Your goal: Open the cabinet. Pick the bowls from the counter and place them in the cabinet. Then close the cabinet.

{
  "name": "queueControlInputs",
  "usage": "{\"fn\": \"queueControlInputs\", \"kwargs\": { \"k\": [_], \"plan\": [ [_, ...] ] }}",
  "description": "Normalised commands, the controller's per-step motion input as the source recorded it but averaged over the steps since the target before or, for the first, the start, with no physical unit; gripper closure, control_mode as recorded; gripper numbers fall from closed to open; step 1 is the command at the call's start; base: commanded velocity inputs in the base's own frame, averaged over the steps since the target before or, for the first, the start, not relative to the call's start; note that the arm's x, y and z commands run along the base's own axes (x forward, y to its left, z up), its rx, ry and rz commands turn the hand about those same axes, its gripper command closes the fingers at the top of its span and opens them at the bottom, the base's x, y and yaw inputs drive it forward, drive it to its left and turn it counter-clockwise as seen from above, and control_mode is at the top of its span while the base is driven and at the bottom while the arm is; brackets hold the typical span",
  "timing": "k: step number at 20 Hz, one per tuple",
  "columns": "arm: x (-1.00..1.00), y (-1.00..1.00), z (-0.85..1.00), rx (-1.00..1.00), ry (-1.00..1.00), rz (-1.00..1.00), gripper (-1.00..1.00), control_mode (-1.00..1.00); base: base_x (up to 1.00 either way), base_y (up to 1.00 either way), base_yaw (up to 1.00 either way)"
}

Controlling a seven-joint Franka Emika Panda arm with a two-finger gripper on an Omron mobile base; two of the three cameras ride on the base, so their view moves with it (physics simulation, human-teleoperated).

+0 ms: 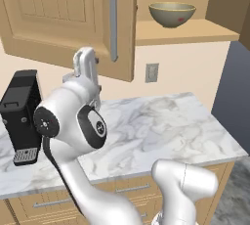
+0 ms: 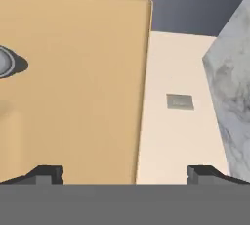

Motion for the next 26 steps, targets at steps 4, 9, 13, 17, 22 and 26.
{"fn": "queueControlInputs", "kwargs": {
  "k": [4,9,13,17,22,26],
  "plan": [
    [1.0,-0.26,-0.08,0.26,-0.4,0.31,-1.0,-1.0,0.0,0.0,0.0],
    [1.0,-0.3,0.06,0.29,-0.24,0.26,-1.0,-1.0,0.0,0.0,0.0],
    [1.0,-0.13,0.13,0.28,-0.08,0.18,-1.0,-1.0,0.0,0.0,0.0],
    [0.84,-0.01,0.32,0.22,0.0,0.04,-1.0,-1.0,0.0,0.0,0.0],
    [0.7,-0.07,0.47,0.16,0.09,0.0,-1.0,-1.0,0.0,0.0,0.0],
    [0.45,-0.16,0.26,0.12,0.16,0.0,-1.0,-1.0,0.0,0.0,0.0]
  ]
}}
